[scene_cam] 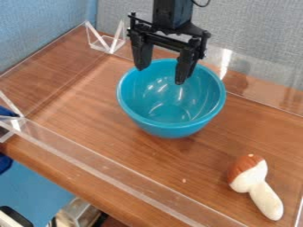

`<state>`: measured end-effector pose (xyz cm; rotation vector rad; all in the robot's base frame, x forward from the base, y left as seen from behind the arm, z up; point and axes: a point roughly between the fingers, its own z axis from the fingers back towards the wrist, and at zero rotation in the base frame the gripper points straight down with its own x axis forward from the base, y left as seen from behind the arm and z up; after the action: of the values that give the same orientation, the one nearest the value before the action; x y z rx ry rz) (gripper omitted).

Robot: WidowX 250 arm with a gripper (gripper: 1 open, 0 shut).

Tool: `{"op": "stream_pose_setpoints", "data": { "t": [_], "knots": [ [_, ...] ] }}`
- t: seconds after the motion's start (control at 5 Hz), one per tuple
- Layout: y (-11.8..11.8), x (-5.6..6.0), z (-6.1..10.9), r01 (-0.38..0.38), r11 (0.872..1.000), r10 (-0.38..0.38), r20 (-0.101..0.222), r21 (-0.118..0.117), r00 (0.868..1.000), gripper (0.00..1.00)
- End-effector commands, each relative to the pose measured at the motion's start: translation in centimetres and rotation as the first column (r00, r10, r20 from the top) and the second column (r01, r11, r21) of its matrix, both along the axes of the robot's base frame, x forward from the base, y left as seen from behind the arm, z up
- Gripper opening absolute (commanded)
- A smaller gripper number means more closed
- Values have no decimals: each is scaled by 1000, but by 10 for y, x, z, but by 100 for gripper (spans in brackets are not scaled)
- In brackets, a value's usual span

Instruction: Put the mushroom in the blue bowl

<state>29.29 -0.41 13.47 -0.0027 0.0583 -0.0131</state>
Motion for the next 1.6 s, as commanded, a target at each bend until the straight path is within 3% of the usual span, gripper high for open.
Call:
{"op": "stream_pose_setpoints", "data": {
  "t": [0.0, 0.4, 0.6, 1.0, 1.4],
  "knots": [
    [2, -3, -3, 4, 1000, -4, -4, 4, 1000, 100],
    [-36, 8, -6, -39, 999, 39, 5, 13, 999, 100],
    [-65, 6, -8, 17, 1000, -18, 15, 25, 1000, 100],
    [-125, -8, -30, 154, 987, -154, 19, 36, 988, 100],
    [-156, -27, -40, 201, 979, -202, 22, 46, 979, 100]
  ]
}}
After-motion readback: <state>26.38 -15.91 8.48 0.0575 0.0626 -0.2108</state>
